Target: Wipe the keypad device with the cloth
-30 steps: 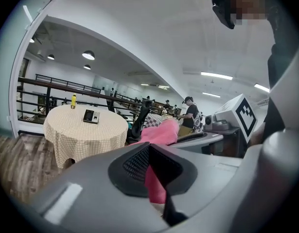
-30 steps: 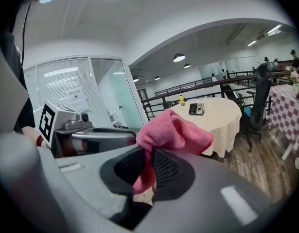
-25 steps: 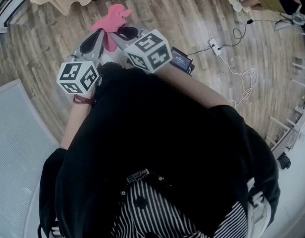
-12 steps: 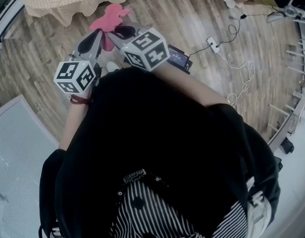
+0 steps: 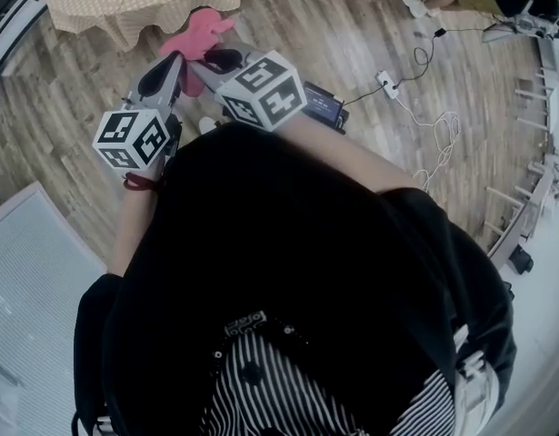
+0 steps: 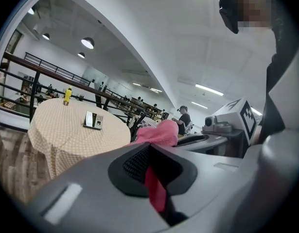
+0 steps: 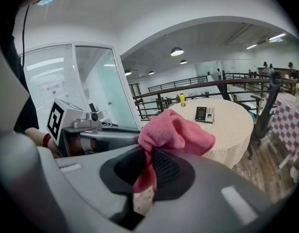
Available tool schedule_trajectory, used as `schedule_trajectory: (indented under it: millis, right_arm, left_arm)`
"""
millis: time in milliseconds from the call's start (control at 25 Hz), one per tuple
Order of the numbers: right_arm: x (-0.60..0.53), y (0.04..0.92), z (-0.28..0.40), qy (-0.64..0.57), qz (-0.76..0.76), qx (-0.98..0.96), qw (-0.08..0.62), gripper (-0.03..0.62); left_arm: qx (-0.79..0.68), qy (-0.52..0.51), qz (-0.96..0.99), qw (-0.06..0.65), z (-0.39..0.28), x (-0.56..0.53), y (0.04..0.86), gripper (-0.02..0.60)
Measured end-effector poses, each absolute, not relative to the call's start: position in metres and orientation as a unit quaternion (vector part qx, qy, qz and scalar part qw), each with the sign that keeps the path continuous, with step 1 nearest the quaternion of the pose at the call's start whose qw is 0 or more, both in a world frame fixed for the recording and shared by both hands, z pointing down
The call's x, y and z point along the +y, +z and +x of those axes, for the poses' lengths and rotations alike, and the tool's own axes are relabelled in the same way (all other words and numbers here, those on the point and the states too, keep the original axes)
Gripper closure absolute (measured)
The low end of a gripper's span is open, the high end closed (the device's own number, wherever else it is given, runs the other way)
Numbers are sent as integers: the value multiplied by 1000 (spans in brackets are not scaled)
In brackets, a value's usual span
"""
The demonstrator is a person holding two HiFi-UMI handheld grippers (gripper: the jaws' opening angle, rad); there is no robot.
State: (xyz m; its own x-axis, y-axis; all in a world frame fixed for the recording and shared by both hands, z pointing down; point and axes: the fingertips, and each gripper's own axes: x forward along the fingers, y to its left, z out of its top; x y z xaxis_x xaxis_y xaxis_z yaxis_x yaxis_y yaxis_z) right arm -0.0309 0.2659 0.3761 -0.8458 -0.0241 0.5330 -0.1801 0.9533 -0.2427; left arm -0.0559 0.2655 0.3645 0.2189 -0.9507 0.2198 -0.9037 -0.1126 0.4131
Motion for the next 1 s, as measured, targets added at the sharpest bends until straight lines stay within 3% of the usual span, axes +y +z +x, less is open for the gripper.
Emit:
schedule_trajectory:
  millis: [1000]
  right_arm:
    - [248,386,-119,115,-39,-956,268,548]
  left_arm:
    - [-686,-39,686,242,-136,254,379,577]
